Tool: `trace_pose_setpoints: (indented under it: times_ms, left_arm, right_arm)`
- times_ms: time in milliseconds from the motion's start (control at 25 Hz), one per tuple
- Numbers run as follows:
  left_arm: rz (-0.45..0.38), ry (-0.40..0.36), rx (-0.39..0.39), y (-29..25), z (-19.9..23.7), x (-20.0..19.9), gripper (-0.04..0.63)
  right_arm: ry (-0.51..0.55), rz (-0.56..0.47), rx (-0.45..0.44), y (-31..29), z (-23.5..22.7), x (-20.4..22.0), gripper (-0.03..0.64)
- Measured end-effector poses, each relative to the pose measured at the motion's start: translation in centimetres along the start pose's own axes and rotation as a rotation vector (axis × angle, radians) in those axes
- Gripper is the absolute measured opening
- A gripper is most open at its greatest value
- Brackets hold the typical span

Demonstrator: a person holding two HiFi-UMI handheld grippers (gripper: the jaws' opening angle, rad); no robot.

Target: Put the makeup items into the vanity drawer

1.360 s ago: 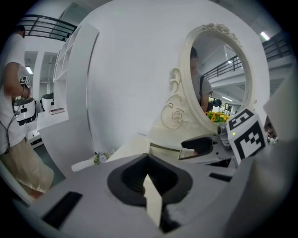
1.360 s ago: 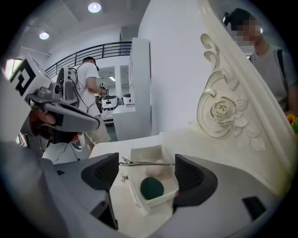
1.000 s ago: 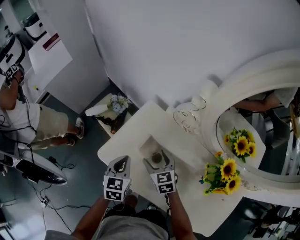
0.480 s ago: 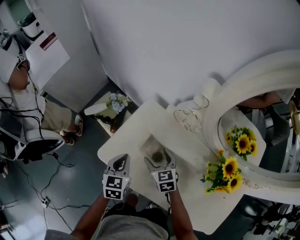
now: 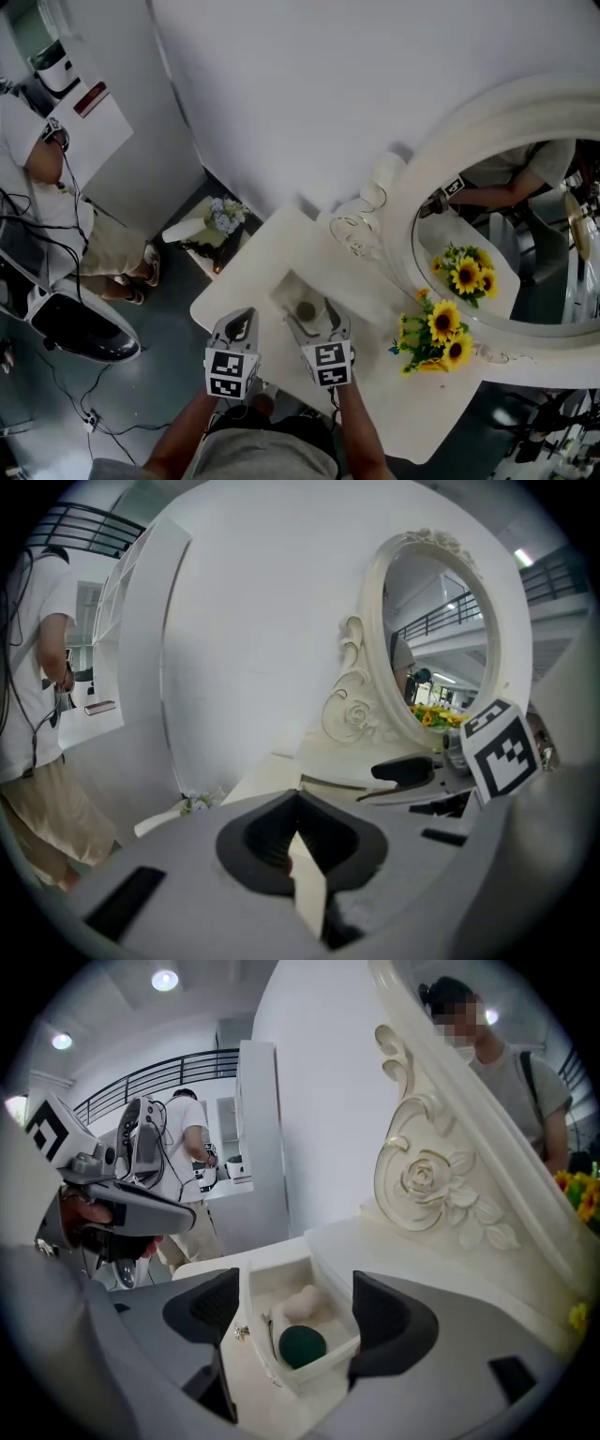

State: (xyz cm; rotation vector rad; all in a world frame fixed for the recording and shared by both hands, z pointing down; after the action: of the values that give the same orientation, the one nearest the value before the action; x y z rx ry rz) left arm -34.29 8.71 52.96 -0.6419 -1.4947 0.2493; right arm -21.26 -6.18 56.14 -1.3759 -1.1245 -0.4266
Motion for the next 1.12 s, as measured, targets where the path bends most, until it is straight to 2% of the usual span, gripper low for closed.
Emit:
trace_pose_setpoints:
  times_ms: [240, 480, 520, 640, 960, 1120]
  left_arm:
    - [-0.07, -0.051, 0.052, 0.7, -2.1, -3.0, 0.0]
    - [-0.161, -0.13, 0.142, 0.7, -5.3, -7.1, 0.0]
    - [-0.175, -0.142, 0.157, 0.8, -6.0, -7.7, 0.0]
    - [-0.211, -0.173, 0.202, 1.1, -8.2, -9.3, 0.0]
    - [-0.282, -0.256, 0.334, 1.5, -13.9, -12.1, 0.0]
    - [-0.301, -0.288, 0.388, 2.4, -16.7, -13.2, 0.0]
  right_arm:
    - [-0.015, -0.095, 0.052, 4.6, -0.7, -1.6, 0.391]
    - [-0.043, -0.2, 0.155, 10.2, -2.3, -3.0, 0.39]
    - [-0.045, -0.218, 0.176, 11.3, -2.5, -3.2, 0.375]
    - [-0.057, -0.279, 0.253, 14.5, -3.4, -3.2, 0.266]
    - [-0.108, -0.423, 0.462, 23.2, -5.6, -1.7, 0.129]
    - [-0.129, -0.467, 0.545, 27.2, -6.1, -0.3, 0.094]
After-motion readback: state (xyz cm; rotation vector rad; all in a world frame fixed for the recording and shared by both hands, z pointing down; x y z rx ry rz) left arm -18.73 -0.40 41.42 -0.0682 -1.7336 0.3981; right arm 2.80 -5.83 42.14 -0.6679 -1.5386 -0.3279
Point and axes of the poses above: the fingertips, and each gripper's own axes: y backward along the fingers, z to its left, x out of its underside, the point moved 10 cm from there along y, backward along the fingers, and after that the axes turned 9 degrees about -y, right-handed, at the moved point
